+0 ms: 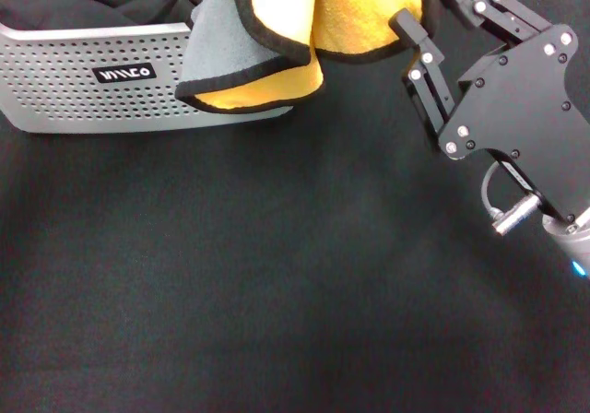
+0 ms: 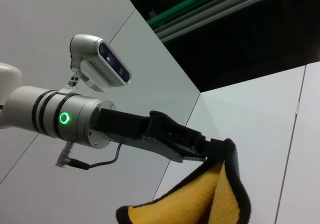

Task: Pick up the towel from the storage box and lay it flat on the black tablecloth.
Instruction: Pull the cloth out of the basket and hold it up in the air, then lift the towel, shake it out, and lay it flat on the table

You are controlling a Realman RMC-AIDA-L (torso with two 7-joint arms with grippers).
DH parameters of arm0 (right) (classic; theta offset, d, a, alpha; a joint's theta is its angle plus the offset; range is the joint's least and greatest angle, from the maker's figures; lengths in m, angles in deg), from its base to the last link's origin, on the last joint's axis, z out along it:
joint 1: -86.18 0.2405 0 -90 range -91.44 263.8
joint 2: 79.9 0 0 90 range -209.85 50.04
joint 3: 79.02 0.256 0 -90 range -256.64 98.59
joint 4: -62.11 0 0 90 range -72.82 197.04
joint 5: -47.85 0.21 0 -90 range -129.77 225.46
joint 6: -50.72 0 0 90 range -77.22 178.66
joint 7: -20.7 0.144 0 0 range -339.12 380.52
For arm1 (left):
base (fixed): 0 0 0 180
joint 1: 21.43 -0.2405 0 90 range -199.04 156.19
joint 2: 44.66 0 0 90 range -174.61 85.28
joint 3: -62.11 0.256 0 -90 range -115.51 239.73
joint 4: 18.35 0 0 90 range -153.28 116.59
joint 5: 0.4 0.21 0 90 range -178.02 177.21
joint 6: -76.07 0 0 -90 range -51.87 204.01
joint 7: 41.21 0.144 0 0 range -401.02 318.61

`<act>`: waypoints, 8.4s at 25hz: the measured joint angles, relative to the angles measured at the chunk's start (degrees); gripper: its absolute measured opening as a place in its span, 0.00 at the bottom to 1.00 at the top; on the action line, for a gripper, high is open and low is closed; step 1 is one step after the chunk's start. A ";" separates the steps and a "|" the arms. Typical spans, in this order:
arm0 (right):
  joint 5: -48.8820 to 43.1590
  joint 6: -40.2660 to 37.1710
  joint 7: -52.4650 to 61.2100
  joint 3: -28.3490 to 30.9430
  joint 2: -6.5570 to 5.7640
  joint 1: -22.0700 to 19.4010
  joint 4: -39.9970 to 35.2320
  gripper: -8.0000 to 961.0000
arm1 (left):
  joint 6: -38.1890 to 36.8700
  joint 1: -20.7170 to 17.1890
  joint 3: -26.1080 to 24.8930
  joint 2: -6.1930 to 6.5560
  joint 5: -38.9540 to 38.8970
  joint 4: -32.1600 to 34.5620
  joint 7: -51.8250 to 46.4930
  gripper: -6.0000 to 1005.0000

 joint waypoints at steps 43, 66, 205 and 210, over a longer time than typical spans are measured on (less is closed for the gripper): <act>-40.37 2.60 42.19 36.41 -2.25 -4.17 -13.95 0.03 | -19.53 -2.12 1.11 0.41 -3.56 -46.64 29.14 0.03; -47.65 2.94 51.83 42.33 -1.04 -1.04 -14.88 0.05 | -16.08 3.40 1.13 0.00 -2.79 -65.75 39.40 0.06; -46.94 16.10 73.62 38.81 -0.64 7.51 18.61 0.15 | 6.88 9.67 -12.87 5.72 20.66 -74.11 33.67 0.01; -46.95 19.38 73.58 39.10 -0.74 7.99 18.74 0.16 | 10.77 9.71 -13.14 5.48 20.75 -74.28 33.14 0.01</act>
